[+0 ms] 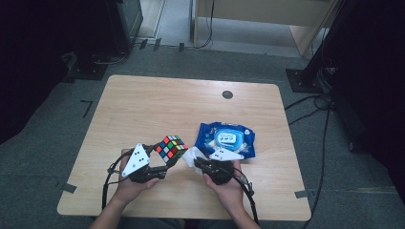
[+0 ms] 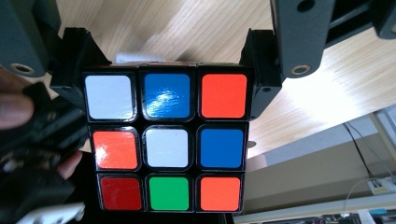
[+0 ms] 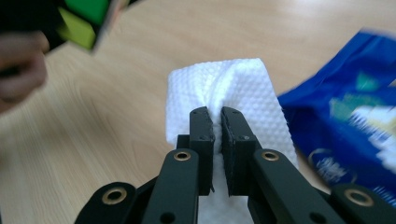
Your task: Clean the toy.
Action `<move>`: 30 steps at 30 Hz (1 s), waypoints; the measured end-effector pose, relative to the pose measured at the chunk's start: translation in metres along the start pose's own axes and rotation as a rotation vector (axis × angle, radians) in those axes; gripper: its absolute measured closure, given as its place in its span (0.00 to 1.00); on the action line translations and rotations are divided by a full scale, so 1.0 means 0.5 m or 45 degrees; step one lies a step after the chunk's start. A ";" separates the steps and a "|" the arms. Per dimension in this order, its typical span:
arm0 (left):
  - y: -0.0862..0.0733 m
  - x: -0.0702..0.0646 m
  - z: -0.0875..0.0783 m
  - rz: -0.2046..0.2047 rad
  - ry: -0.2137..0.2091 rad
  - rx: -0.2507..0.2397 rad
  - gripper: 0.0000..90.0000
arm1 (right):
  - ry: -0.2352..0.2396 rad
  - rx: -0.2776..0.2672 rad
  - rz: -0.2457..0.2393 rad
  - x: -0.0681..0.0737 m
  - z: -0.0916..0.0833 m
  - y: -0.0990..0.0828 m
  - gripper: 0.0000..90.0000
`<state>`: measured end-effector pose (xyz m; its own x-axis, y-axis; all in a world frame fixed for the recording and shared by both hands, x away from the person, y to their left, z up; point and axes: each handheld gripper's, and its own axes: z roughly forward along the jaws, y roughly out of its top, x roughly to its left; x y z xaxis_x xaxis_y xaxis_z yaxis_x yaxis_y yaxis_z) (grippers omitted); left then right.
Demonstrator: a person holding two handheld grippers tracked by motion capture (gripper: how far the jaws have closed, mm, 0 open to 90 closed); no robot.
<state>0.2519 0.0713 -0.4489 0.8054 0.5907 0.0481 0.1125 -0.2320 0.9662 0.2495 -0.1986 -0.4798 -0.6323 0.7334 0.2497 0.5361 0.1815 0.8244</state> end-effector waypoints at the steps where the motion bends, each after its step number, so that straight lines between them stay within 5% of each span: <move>1: 0.000 0.000 0.000 0.000 0.000 -0.001 0.38 | -0.001 0.026 -0.001 -0.002 0.007 -0.004 0.94; 9: -0.001 0.002 0.000 0.000 -0.003 0.002 0.38 | -0.110 0.119 0.035 -0.031 0.025 -0.025 0.85; 16: -0.003 0.003 0.001 0.001 -0.001 0.009 0.38 | -0.105 -0.034 0.097 -0.029 -0.016 0.010 0.63; 22: -0.005 -0.006 0.009 -0.001 0.002 0.004 0.38 | 0.067 -0.251 0.268 -0.004 -0.070 0.055 0.42; 28: -0.008 -0.042 0.029 0.040 0.031 0.012 0.38 | 0.245 -0.248 0.428 0.033 -0.063 0.067 0.28; 30: -0.008 -0.051 0.033 0.042 0.038 0.011 0.38 | 0.259 -0.251 0.486 0.034 -0.059 0.066 0.27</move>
<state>0.2407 0.0445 -0.4582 0.7912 0.6053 0.0877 0.0910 -0.2583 0.9618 0.2401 -0.1995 -0.4334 -0.5179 0.5764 0.6321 0.6478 -0.2183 0.7299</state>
